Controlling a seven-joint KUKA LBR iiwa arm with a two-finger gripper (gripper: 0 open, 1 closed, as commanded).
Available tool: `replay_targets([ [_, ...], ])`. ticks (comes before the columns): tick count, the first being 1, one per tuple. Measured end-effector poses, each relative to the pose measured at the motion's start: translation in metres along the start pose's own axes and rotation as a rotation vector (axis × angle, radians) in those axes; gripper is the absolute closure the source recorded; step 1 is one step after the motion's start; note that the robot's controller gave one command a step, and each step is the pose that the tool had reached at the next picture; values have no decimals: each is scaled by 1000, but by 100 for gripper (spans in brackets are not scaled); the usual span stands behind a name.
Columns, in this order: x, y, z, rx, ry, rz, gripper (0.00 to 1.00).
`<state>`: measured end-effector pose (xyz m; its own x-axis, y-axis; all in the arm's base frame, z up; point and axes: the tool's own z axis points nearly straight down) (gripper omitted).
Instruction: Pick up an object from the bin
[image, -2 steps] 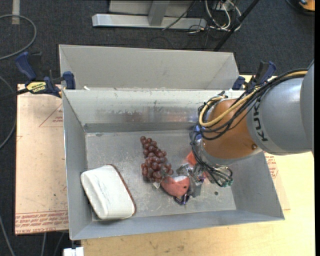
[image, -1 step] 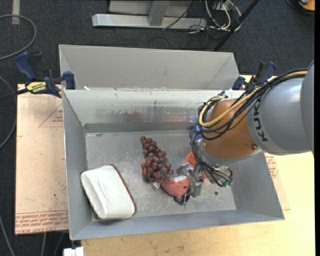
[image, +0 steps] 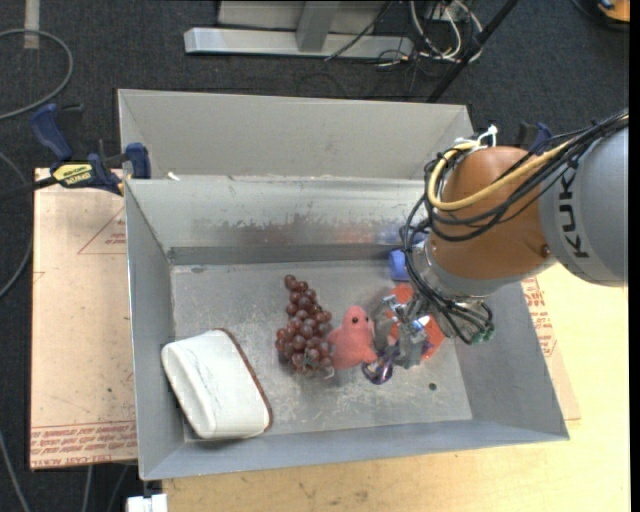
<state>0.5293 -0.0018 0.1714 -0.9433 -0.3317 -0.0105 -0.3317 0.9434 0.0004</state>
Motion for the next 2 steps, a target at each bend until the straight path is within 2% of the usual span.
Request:
replay_targets([
  [1,0,0,0,0,0,0,100],
  [2,-4,-4,-48,-2,5,13,100],
])
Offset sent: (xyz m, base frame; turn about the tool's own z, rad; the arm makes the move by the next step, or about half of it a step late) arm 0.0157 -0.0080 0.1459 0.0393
